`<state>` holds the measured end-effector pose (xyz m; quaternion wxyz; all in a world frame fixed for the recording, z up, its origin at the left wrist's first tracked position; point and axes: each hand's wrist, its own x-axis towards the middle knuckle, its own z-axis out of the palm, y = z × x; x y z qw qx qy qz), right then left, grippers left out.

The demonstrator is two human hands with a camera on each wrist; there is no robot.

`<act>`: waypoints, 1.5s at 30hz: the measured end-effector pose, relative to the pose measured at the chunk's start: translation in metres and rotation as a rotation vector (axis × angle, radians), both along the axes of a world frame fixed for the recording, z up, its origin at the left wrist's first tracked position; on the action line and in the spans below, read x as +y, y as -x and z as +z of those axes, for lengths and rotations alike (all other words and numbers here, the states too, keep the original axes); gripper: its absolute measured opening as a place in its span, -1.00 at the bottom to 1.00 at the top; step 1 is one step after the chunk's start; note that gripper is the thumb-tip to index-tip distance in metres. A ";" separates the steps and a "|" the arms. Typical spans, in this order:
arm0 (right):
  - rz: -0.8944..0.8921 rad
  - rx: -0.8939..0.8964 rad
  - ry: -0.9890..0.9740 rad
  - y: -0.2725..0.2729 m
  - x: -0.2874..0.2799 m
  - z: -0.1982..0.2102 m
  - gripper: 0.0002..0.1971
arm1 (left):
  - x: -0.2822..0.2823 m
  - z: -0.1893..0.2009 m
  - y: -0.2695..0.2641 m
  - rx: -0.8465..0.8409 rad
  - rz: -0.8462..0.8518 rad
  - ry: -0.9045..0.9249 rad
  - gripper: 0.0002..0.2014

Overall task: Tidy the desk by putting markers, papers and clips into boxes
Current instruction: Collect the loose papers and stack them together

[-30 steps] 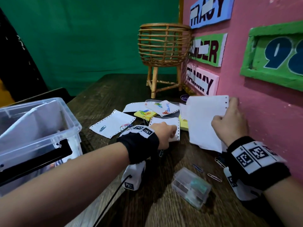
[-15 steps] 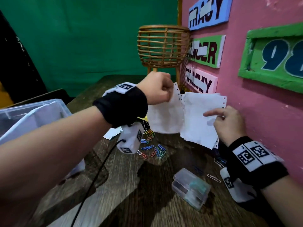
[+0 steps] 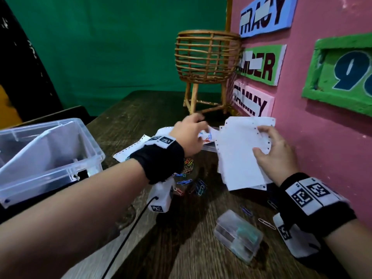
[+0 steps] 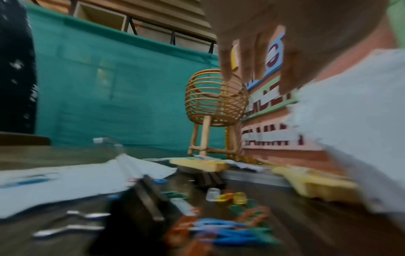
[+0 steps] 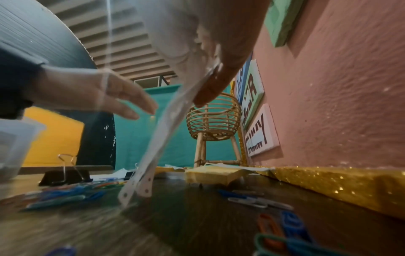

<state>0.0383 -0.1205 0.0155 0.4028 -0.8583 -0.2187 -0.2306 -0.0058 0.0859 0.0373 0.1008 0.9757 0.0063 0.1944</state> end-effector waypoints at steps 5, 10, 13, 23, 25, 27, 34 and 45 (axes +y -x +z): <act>-0.047 0.026 0.000 -0.006 0.005 -0.005 -0.43 | 0.059 -0.033 -0.008 0.409 0.498 -0.015 -0.67; -0.098 0.094 0.134 -0.012 0.015 -0.016 -0.57 | 0.100 -0.077 -0.043 0.647 0.569 0.082 -0.64; -0.126 0.085 0.126 -0.013 0.017 -0.014 -0.59 | 0.099 -0.077 -0.050 0.669 0.530 0.083 -0.70; -0.159 0.122 0.021 -0.003 0.017 -0.008 -0.57 | 0.061 -0.045 -0.013 0.414 0.629 0.054 -0.67; -0.172 0.123 0.005 -0.001 0.016 -0.007 -0.55 | 0.087 -0.061 -0.016 0.435 0.700 0.108 -0.65; -0.181 0.131 -0.006 0.001 0.016 -0.007 -0.53 | 0.118 -0.085 -0.028 0.535 0.705 0.199 -0.58; -0.208 0.143 -0.026 0.004 0.017 -0.005 -0.49 | 0.141 -0.104 -0.030 0.524 0.620 0.237 -0.27; -0.198 0.177 -0.081 0.007 0.016 -0.005 -0.45 | 0.079 -0.064 0.005 0.639 0.526 0.009 -0.43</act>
